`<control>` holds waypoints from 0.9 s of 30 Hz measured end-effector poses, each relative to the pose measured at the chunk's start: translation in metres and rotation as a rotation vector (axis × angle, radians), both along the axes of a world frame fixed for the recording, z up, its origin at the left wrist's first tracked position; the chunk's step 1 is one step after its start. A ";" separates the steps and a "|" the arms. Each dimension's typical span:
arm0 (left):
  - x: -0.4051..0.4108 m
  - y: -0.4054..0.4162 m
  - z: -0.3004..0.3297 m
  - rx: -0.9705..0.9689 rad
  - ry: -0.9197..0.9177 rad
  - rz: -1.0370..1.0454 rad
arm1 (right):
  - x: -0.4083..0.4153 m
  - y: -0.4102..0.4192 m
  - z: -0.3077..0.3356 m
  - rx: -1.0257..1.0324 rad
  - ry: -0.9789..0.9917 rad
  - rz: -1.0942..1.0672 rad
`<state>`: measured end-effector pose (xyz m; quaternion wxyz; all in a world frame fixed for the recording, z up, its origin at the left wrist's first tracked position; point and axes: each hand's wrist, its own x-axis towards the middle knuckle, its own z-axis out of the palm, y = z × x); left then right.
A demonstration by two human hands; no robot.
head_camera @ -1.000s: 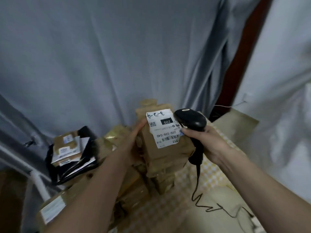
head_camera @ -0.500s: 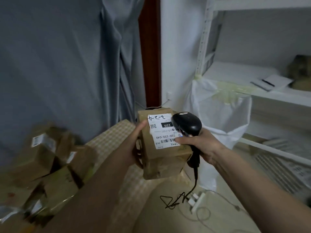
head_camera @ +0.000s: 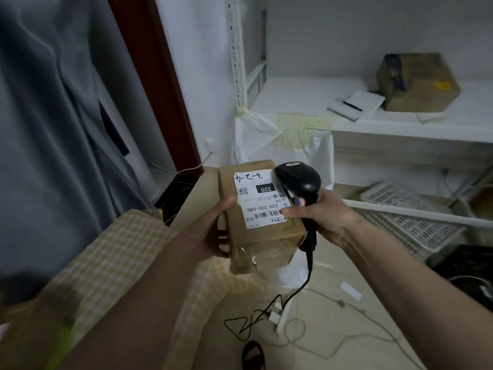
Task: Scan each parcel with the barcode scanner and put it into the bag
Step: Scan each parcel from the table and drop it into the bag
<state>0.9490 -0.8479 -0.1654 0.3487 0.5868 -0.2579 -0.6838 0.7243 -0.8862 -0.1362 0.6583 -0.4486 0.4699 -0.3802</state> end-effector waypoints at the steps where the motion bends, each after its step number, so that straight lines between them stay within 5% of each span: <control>1: 0.000 -0.014 0.000 -0.003 -0.005 0.008 | -0.001 -0.011 0.000 0.005 -0.011 -0.010; 20: 0.004 -0.288 -0.008 -0.216 -0.117 0.117 | -0.010 -0.218 -0.014 0.252 -0.176 -0.332; 27: -0.022 -0.381 -0.054 -0.215 -0.176 0.187 | -0.013 -0.306 -0.046 0.378 -0.286 -0.238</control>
